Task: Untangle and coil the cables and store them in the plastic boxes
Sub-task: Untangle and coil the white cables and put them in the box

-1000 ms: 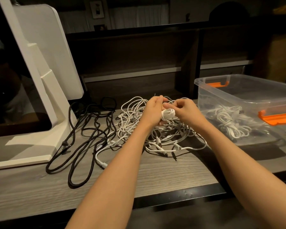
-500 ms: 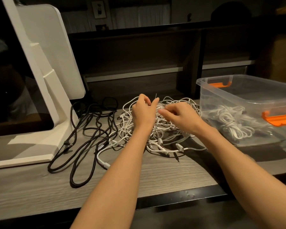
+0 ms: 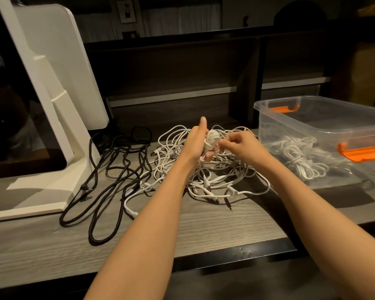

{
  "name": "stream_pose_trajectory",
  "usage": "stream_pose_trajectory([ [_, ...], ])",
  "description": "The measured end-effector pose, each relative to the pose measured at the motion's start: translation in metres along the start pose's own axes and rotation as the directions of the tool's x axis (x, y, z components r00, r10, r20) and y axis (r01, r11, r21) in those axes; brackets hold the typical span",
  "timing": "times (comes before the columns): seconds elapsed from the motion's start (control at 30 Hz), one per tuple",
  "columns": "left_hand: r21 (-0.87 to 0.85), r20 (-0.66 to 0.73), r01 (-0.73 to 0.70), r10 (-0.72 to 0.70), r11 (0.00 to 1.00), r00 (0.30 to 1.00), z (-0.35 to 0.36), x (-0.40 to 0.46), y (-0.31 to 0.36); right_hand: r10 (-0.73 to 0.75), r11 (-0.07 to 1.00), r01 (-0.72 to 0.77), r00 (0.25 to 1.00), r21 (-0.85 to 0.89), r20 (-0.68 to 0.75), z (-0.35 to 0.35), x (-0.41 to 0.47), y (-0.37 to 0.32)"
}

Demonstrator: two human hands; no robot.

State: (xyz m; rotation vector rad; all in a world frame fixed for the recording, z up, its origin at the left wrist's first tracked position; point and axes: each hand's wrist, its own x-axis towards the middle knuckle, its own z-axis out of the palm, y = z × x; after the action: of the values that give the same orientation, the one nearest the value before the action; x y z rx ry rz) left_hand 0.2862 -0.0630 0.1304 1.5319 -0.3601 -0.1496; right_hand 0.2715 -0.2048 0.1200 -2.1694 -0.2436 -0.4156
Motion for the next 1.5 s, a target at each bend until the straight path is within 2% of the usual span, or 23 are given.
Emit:
stream_pose_trajectory([
  [0.07, -0.092, 0.099, 0.067, -0.058, 0.993, 0.993, -0.003, -0.001, 0.003, 0.009, 1.000, -0.010, 1.000, -0.019, -0.018, 0.000, 0.000, 0.000],
  [0.1, -0.067, 0.108, 0.066, -0.059, 0.996, 0.992, -0.003, -0.001, 0.002, 0.005, 1.000, -0.006, 1.000, -0.015, -0.024, -0.001, -0.001, 0.000],
  [0.2, 0.014, 0.068, 0.041, -0.042, 0.999, 0.997, -0.002, -0.001, -0.001, -0.005, 1.000, 0.005, 1.000, -0.018, -0.009, 0.000, -0.003, -0.002],
  [0.4, 0.092, -0.012, 0.047, -0.046, 0.995, 0.999, 0.000, -0.001, -0.003, -0.085, 0.992, 0.095, 0.990, -0.082, 0.115, -0.001, -0.009, -0.013],
  [0.47, 0.124, -0.048, 0.035, -0.030, 0.992, 0.998, 0.003, 0.000, -0.003, -0.104, 0.985, 0.113, 0.992, -0.133, 0.071, -0.001, -0.009, -0.011],
  [0.57, 0.170, -0.074, 0.030, -0.018, 0.985, 0.997, 0.004, 0.001, -0.006, -0.101, 0.982, 0.088, 0.992, -0.166, -0.072, 0.000, -0.009, -0.007],
  [0.6, 0.182, -0.074, 0.026, -0.013, 0.983, 0.997, 0.004, 0.001, -0.006, -0.090, 0.988, 0.074, 0.990, -0.136, -0.113, 0.000, -0.009, -0.006],
  [0.67, 0.199, -0.076, 0.023, -0.008, 0.980, 0.997, 0.004, 0.002, -0.008, -0.029, 0.998, 0.037, 0.989, 0.051, -0.146, 0.001, -0.009, -0.007],
  [0.77, 0.226, -0.097, 0.027, -0.005, 0.974, 0.995, 0.004, 0.002, -0.007, 0.045, 0.916, -0.040, 0.999, 0.399, -0.004, -0.002, -0.010, -0.011],
  [0.87, 0.142, -0.088, 0.021, -0.008, 0.990, 0.996, 0.004, 0.001, -0.007, 0.013, 0.857, -0.080, 0.991, 0.509, 0.133, -0.007, -0.011, -0.010],
  [0.97, 0.130, -0.095, 0.032, -0.020, 0.991, 0.995, 0.004, 0.001, -0.006, -0.003, 0.882, -0.069, 0.988, 0.466, 0.153, -0.006, -0.012, -0.010],
  [1.03, 0.065, -0.101, 0.052, -0.045, 0.997, 0.994, 0.002, 0.000, -0.004, 0.005, 0.913, -0.071, 0.986, 0.401, 0.164, -0.004, -0.011, -0.011],
  [1.17, -0.030, -0.087, 0.029, -0.031, 0.999, 0.996, 0.000, -0.001, -0.004, 0.052, 0.931, -0.138, 0.966, 0.338, 0.252, -0.006, -0.010, -0.012],
  [1.33, 0.069, -0.068, -0.013, 0.018, 0.997, 0.998, 0.004, -0.002, -0.005, 0.107, 0.939, -0.196, 0.947, 0.281, 0.304, -0.009, -0.011, -0.012],
  [1.5, 0.178, -0.036, -0.092, 0.100, 0.980, 0.994, 0.009, -0.003, -0.006, 0.211, 0.925, -0.270, 0.950, 0.266, 0.230, -0.005, -0.010, -0.013],
])
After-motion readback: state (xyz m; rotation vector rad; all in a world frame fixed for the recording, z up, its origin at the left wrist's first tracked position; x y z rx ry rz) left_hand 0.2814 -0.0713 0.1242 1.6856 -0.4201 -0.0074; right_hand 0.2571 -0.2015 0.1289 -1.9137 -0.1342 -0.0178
